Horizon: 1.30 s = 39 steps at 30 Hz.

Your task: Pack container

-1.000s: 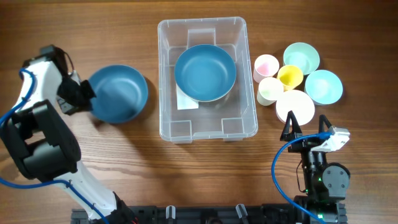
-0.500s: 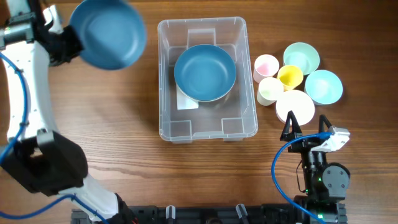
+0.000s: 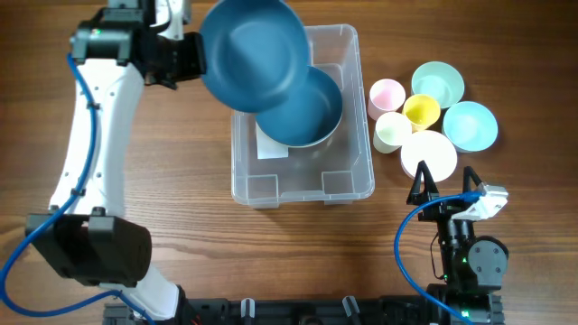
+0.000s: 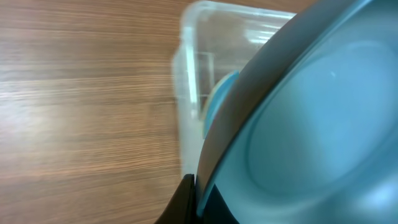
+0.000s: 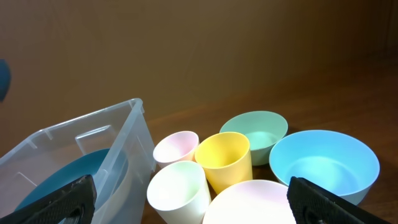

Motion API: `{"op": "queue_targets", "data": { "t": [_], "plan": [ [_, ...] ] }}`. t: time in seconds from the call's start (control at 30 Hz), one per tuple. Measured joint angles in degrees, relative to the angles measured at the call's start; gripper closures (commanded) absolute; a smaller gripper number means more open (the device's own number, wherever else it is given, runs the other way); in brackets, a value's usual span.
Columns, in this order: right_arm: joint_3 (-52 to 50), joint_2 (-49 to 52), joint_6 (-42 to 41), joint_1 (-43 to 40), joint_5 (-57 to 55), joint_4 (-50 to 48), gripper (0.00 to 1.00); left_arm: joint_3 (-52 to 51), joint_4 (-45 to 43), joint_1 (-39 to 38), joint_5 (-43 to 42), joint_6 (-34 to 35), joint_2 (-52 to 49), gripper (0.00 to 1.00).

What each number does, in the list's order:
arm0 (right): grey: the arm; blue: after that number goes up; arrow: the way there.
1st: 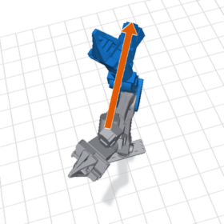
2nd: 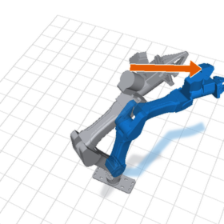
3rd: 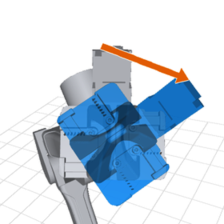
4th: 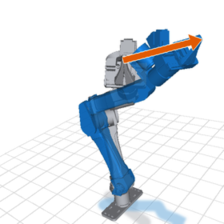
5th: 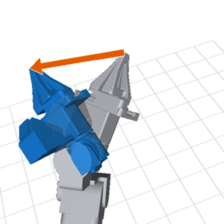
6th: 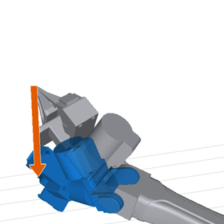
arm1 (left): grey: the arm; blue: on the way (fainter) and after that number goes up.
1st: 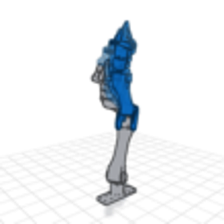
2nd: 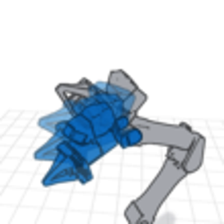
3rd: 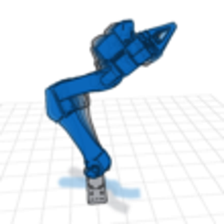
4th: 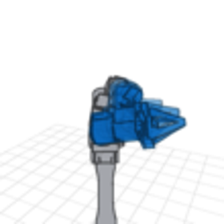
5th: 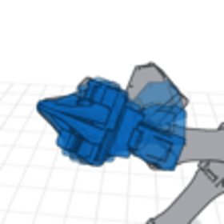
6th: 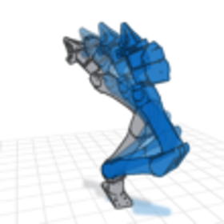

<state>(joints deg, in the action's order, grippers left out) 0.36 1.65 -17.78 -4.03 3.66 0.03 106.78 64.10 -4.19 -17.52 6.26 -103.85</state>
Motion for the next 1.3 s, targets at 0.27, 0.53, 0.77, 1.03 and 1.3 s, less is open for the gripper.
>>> {"op": "queue_targets", "data": {
  "t": [0.27,0.53,0.77,1.03,1.3],
  "plan": [
    [0.0,0.0,0.0,0.0,0.0,0.0,0.0,0.0,-1.0,-4.8,0.0,0.0,-1.0,0.96],
    [0.0,0.0,0.0,0.0,0.0,0.0,0.0,0.0,-2.9,-7.8,0.0,0.0,-5.6,0.96],
    [0.0,0.0,0.0,0.0,0.0,0.0,0.0,0.0,-4.0,-8.2,-0.1,-0.2,-6.3,0.39],
    [0.0,0.0,0.0,0.0,0.0,0.0,0.0,0.0,-6.5,-8.2,-2.3,0.3,-6.3,0.37],
    [0.0,0.0,0.0,0.0,0.0,0.0,0.0,0.2,-7.6,-6.4,-1.1,1.4,-6.3,0.39]
  ]
}}
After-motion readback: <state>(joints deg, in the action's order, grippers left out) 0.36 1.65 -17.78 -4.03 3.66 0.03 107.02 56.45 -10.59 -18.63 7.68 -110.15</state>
